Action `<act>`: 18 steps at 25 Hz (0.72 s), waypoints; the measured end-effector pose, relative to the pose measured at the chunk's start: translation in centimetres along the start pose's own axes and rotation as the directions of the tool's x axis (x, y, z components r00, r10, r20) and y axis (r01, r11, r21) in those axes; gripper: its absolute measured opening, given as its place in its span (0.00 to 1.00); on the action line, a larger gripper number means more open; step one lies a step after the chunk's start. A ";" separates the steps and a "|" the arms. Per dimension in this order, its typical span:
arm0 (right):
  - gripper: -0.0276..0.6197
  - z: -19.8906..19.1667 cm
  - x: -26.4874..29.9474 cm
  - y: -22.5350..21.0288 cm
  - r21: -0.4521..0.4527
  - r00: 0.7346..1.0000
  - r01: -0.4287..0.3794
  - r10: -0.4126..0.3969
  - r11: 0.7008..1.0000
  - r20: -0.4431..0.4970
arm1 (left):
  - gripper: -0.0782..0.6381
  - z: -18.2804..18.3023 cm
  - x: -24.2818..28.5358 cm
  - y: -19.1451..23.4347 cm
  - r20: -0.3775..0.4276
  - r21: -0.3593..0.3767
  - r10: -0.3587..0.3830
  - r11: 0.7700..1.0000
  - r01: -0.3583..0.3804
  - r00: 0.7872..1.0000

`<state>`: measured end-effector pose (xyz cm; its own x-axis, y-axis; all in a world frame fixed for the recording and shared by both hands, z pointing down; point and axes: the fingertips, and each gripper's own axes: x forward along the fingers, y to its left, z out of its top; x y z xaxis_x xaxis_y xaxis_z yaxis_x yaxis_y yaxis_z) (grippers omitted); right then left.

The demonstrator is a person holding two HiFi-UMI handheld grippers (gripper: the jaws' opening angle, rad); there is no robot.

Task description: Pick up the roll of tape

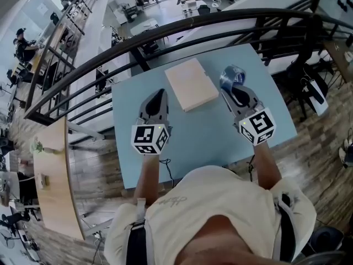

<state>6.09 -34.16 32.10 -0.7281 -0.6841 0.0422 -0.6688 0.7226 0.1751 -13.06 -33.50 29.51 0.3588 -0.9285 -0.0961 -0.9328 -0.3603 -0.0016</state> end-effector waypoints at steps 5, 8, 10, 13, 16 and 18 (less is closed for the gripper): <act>0.12 0.5 -0.2 -0.1 0.000 1.000 0.008 -0.008 1.000 0.014 | 0.14 -0.4 -0.6 0.4 -0.003 -0.010 0.018 1.000 -0.018 1.000; 0.12 0.6 -0.3 0.0 -0.006 1.000 0.006 -0.006 1.000 0.015 | 0.14 -0.5 -0.9 0.6 0.001 -0.018 0.026 0.999 -0.026 1.000; 0.12 0.6 -0.5 0.1 -0.005 1.000 0.008 -0.008 1.000 0.016 | 0.14 -0.5 -1.1 0.6 0.008 -0.021 0.032 0.999 -0.031 0.999; 0.12 0.6 -0.4 0.3 0.002 1.000 0.009 -0.009 1.000 0.020 | 0.14 -0.5 -1.1 0.7 0.014 -0.023 0.033 0.999 -0.032 0.999; 0.12 0.4 -0.4 0.7 0.007 1.000 0.007 -0.007 1.000 0.011 | 0.14 -0.6 -1.2 0.7 0.009 -0.028 0.028 0.999 -0.028 1.000; 0.12 0.4 -0.4 0.8 0.005 1.000 0.007 -0.007 1.000 0.006 | 0.14 -0.7 -1.3 0.7 0.005 -0.031 0.029 0.999 -0.029 1.000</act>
<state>5.75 -33.29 31.81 -0.7245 -0.6884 0.0348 -0.6744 0.7184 0.1704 -14.17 -32.66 30.37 0.3315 -0.9381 -0.1006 -0.9413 -0.3361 0.0324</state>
